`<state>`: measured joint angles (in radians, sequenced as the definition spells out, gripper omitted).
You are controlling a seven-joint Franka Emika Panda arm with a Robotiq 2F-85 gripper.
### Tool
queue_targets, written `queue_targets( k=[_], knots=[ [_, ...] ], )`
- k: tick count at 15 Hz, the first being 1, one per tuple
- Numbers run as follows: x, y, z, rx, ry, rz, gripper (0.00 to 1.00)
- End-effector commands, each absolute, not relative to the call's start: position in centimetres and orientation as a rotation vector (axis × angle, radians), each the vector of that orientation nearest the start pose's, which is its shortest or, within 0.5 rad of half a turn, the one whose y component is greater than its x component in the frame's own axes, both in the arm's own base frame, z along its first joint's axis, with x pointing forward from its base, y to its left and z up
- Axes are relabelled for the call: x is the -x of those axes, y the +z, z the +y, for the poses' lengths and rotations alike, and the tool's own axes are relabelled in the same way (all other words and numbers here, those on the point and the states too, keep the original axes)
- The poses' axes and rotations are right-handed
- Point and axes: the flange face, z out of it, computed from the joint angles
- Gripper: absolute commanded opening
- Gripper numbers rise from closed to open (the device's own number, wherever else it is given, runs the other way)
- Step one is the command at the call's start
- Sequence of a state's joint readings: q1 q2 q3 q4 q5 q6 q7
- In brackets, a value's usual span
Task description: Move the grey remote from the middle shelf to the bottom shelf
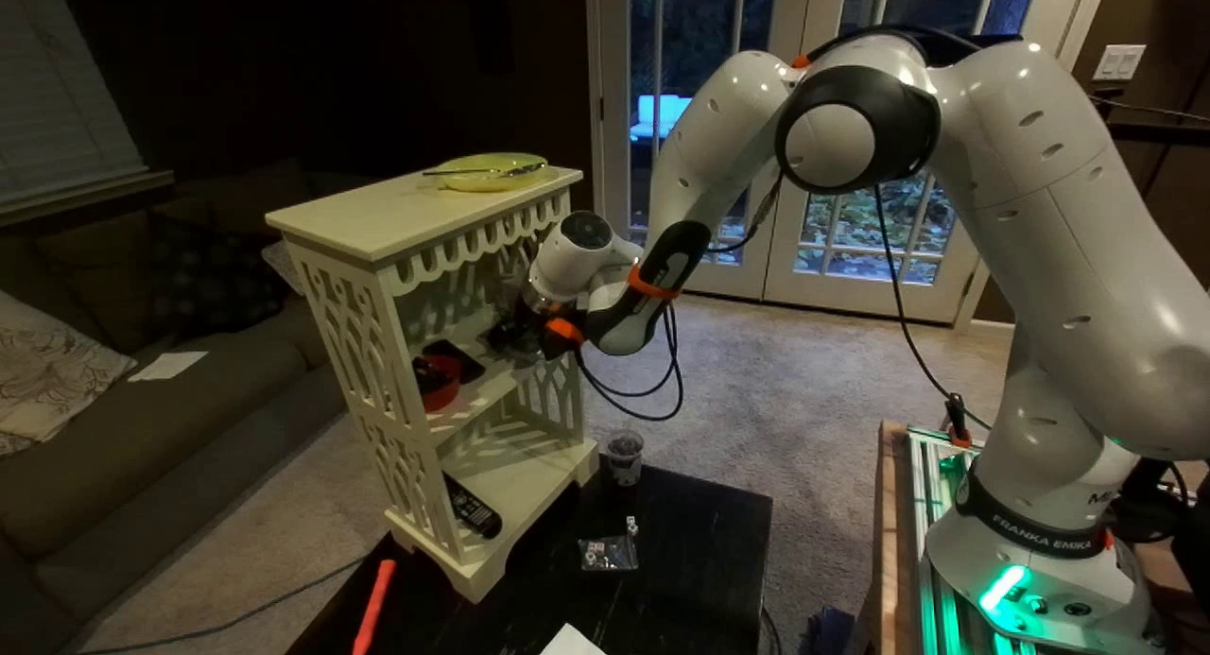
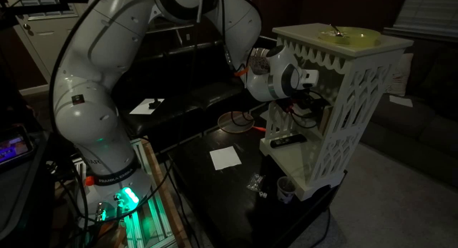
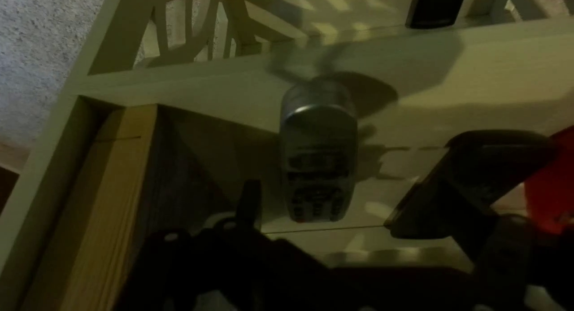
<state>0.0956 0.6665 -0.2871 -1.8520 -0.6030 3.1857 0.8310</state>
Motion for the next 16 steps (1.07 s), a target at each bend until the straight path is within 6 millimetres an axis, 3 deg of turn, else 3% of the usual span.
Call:
queue_targets(
  k=[1, 11, 13, 14, 16],
  knots=[
    [-67.7, 22.9, -5.2, 3.028, -1.062, 0.378, 1.0],
    [-67.8, 21.8, -5.8, 3.029, -0.933, 0.492, 1.0],
    [-68.2, 22.1, -6.6, 3.023, -0.968, 0.552, 0.85],
    [-68.3, 22.2, -6.9, 3.021, -0.978, 0.572, 0.68],
    [-68.7, 22.4, -7.6, 3.025, -0.996, 0.61, 0.52]
  ],
)
